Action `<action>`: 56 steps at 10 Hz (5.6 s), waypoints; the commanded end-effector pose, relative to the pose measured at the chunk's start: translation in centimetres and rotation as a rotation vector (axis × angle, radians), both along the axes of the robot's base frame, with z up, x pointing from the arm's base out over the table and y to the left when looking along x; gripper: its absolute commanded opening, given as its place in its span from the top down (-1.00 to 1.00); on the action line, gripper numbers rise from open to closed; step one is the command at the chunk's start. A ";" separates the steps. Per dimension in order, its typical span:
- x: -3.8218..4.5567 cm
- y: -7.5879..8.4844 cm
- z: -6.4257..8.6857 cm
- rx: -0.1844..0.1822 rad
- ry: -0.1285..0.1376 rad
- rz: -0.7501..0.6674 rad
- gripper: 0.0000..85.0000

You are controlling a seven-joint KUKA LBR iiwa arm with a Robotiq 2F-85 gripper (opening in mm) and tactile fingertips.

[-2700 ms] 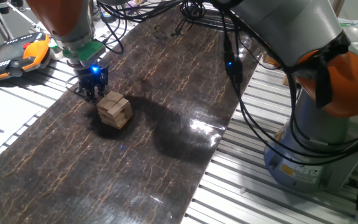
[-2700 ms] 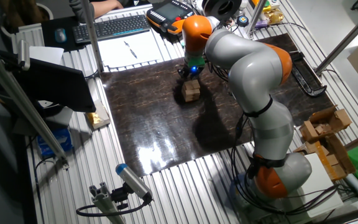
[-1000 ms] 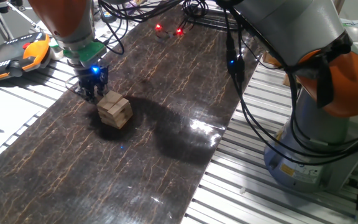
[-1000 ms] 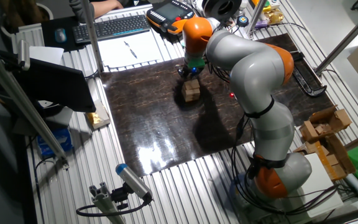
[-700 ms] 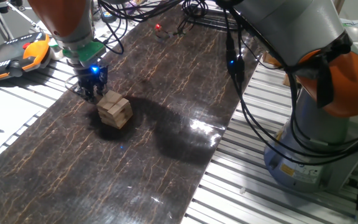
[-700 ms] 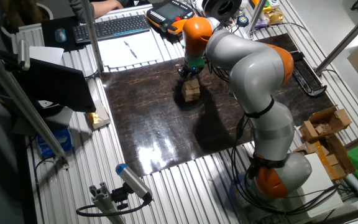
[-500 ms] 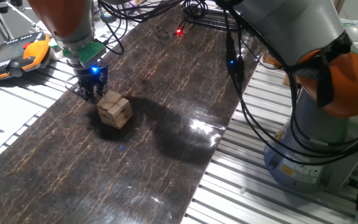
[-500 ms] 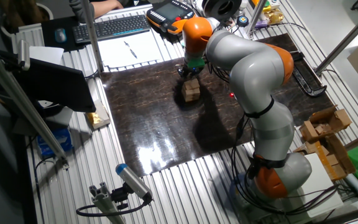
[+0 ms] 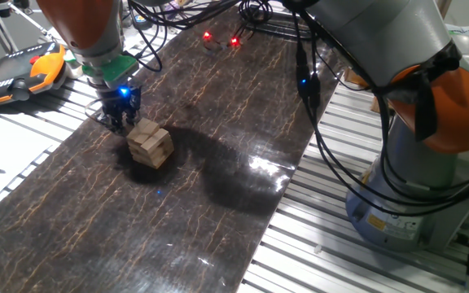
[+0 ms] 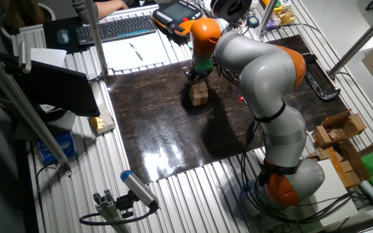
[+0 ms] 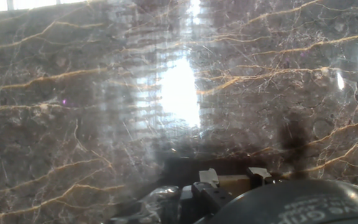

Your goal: Play Jenga

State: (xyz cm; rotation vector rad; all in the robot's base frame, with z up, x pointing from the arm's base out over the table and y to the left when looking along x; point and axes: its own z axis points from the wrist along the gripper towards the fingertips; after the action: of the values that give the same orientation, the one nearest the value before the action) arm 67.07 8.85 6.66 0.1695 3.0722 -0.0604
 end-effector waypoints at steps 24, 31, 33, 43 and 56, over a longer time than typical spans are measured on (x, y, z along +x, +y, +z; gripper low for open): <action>0.44 -0.2 0.1 0.005 -0.003 -0.003 0.27; 0.44 -0.2 0.1 -0.002 -0.024 -0.014 0.27; 0.44 -0.2 0.1 -0.002 -0.024 -0.019 0.27; 0.44 -0.2 0.1 -0.011 -0.028 -0.058 0.28; 0.94 -0.3 0.0 -0.001 -0.028 -0.046 0.28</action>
State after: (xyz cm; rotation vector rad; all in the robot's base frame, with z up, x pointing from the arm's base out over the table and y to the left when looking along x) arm 68.03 8.53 6.64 0.2388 3.0401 -0.0613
